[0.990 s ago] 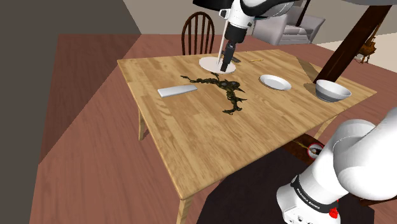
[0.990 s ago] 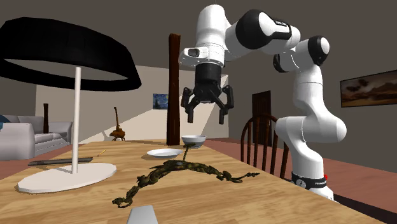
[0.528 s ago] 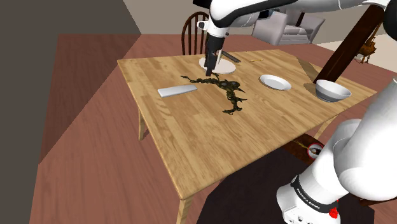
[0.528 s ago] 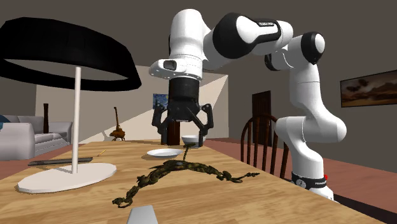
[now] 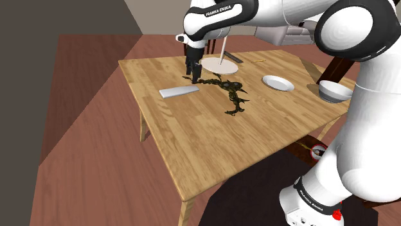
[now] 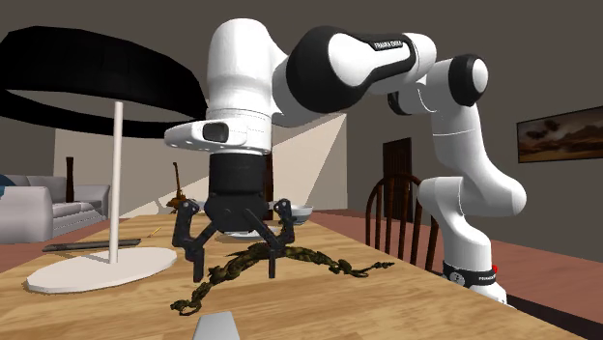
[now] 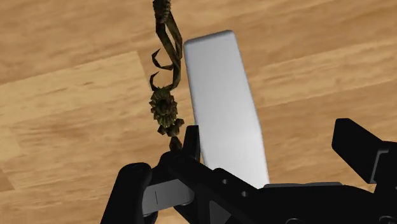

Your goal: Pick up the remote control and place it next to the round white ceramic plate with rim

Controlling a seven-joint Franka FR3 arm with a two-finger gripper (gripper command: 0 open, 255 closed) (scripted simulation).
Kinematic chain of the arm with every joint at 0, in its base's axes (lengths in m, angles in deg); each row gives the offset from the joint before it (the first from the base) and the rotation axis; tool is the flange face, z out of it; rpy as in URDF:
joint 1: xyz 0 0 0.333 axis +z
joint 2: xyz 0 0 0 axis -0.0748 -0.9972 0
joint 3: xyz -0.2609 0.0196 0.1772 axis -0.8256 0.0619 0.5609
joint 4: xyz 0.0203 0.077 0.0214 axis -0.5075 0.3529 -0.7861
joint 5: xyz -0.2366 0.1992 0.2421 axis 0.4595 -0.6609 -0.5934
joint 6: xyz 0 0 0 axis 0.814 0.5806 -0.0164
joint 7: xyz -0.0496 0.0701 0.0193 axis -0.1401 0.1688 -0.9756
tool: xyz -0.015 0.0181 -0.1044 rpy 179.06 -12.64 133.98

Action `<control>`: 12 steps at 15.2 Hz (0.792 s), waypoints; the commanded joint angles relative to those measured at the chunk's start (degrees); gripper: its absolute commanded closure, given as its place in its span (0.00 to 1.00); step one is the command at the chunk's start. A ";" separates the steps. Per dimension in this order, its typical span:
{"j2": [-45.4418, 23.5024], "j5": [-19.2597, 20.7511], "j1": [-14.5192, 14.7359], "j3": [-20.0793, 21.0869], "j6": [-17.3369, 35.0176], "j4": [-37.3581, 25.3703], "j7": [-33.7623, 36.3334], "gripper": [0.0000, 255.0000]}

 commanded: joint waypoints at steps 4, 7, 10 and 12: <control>-9.09 0.13 -0.07 2.46 -0.97 -8.93 -6.95 0.00; -9.87 -0.02 -0.08 2.55 0.93 -7.80 -7.05 0.00; -10.75 -0.19 -0.10 2.64 2.79 -6.82 -7.16 0.00; -11.24 -0.28 -0.11 2.70 3.75 -6.35 -7.21 0.00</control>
